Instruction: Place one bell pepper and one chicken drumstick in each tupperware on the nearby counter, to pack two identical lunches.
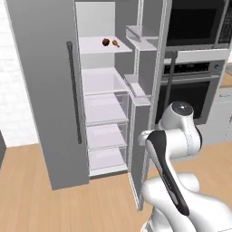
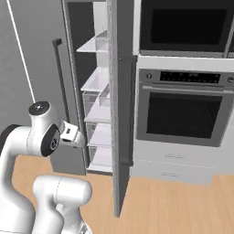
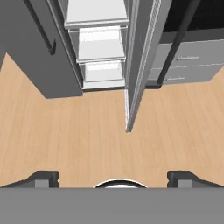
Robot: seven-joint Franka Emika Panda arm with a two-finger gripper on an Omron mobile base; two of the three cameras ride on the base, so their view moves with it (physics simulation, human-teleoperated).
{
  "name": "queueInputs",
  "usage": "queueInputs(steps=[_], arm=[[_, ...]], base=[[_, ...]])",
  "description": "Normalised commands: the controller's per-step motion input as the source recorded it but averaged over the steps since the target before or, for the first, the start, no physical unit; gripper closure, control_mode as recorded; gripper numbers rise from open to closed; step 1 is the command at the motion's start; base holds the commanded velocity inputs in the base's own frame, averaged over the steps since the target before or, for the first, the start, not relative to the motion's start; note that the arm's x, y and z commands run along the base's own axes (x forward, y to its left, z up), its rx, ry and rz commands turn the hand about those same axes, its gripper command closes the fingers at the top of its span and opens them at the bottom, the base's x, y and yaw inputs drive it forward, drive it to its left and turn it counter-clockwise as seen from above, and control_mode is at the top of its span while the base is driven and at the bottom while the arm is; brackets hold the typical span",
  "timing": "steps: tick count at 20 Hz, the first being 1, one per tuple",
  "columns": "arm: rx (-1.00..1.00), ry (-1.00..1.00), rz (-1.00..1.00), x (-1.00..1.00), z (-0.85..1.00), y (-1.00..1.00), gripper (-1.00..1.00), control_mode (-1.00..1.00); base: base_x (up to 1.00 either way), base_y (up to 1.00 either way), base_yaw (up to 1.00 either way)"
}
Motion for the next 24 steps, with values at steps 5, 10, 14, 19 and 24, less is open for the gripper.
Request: queueInputs(steps=[5, 10, 14, 19, 24], arm=[[0.00, 0.00, 0.00, 0.00, 0.00, 0.00, -1.00, 1.00], [0.00, 0.00, 0.00, 0.00, 0.00, 0.00, -1.00, 1.00], [0.00, 0.00, 0.00, 0.00, 0.00, 0.00, -1.00, 1.00], [0.00, 0.00, 0.00, 0.00, 0.00, 0.00, -1.00, 1.00], [0.00, 0.00, 0.00, 0.00, 0.00, 0.00, -1.00, 1.00]], base=[[0.19, 0.95, -0.02], [0.53, 0.03, -0.18], [0.74, -0.09, -0.17], [0.79, 0.00, -0.14], [0.65, 0.00, -0.11]])
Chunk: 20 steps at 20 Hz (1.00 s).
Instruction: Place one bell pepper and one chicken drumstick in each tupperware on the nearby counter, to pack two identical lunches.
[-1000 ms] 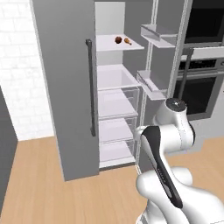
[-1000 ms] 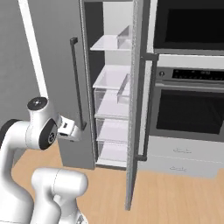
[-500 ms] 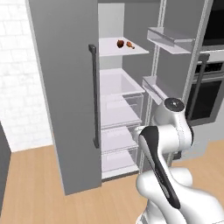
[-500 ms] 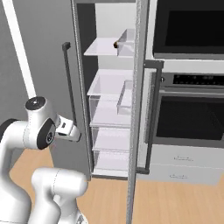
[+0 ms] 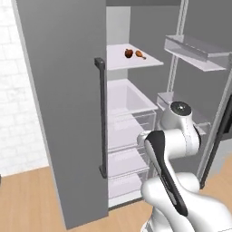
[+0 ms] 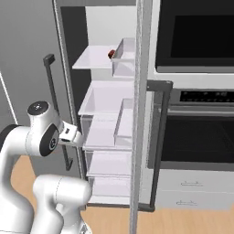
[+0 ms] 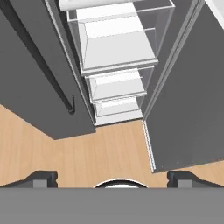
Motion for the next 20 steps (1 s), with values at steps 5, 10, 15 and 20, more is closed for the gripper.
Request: queueInputs(steps=[5, 10, 15, 20], arm=[[0.00, 0.00, 0.00, 0.00, 0.00, 0.00, -1.00, 1.00], [0.00, 0.00, 0.00, 0.00, 0.00, 0.00, -1.00, 1.00], [0.00, 0.00, 0.00, 0.00, 0.00, 0.00, -1.00, 1.00], [0.00, 0.00, 0.00, 0.00, 0.00, 0.00, -1.00, 1.00]], base=[[0.52, -0.05, -0.11], [0.53, -0.06, -0.10], [0.47, -0.10, -0.10], [0.42, -0.19, -0.09]])
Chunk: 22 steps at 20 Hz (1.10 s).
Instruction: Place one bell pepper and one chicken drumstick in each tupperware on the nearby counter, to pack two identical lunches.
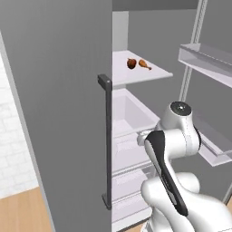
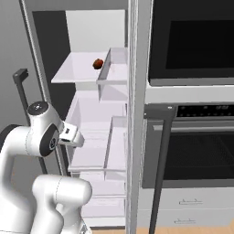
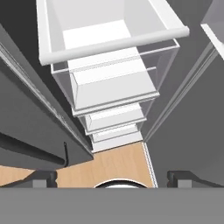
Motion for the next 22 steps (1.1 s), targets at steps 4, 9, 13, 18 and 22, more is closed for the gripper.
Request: queueInputs(steps=[4, 9, 13, 18, 22], arm=[[0.00, 0.00, -0.01, 0.06, 0.00, -0.04, -1.00, -1.00], [0.00, -0.05, 0.00, 0.16, 0.17, -0.02, -1.00, -1.00], [0.00, -0.32, 0.00, 0.29, 0.70, 0.08, -1.00, -1.00], [0.00, -0.27, 0.00, 0.27, 0.97, 0.03, -1.00, -1.00], [0.11, -0.10, 0.00, 0.15, 1.00, 0.00, -1.00, -1.00]], base=[[0.26, -0.18, -0.05], [0.00, 0.00, 0.00], [0.00, 0.00, 0.00], [0.00, 0.00, 0.00], [0.00, 0.00, 0.00]])
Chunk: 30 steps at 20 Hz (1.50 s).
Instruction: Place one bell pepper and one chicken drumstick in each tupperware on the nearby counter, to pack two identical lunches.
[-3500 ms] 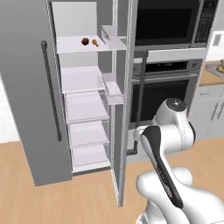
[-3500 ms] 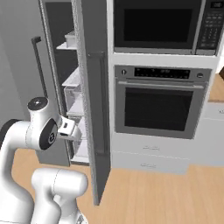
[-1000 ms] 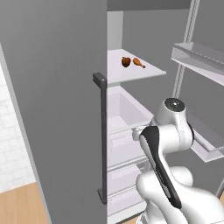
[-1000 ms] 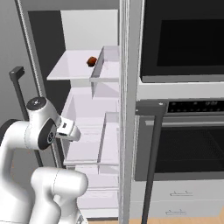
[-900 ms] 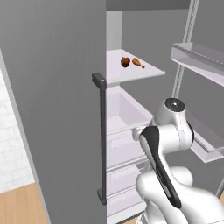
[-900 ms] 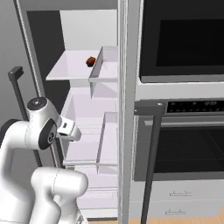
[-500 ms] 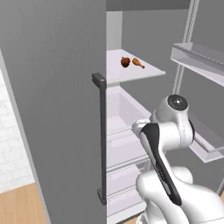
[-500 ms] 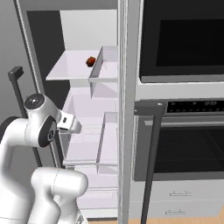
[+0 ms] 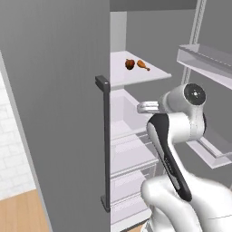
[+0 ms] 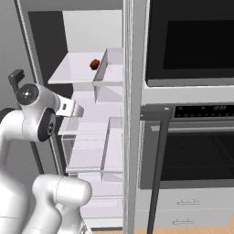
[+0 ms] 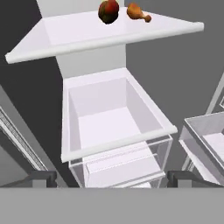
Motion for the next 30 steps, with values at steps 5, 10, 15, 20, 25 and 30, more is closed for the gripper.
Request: queueInputs(steps=[5, 10, 15, 20, 25, 30], arm=[[0.07, 0.00, 0.00, 0.42, 0.89, 0.00, -1.00, -1.00], [0.04, 0.04, 0.00, 0.56, 0.65, 0.00, -1.00, -1.00], [0.00, 0.15, 0.00, 0.66, 0.17, 0.00, -1.00, -1.00], [0.01, 0.11, 0.00, 0.86, 0.00, 0.00, -1.00, -1.00], [0.00, 0.05, 0.00, 0.89, -0.09, 0.00, -1.00, -1.00], [0.00, 0.00, 0.00, 0.88, -0.30, 0.00, -1.00, -1.00]], base=[[0.00, 0.00, 0.00], [0.00, 0.00, 0.00], [0.00, 0.00, 0.00], [0.00, 0.00, 0.00], [0.00, 0.00, 0.00], [0.00, 0.00, 0.00]])
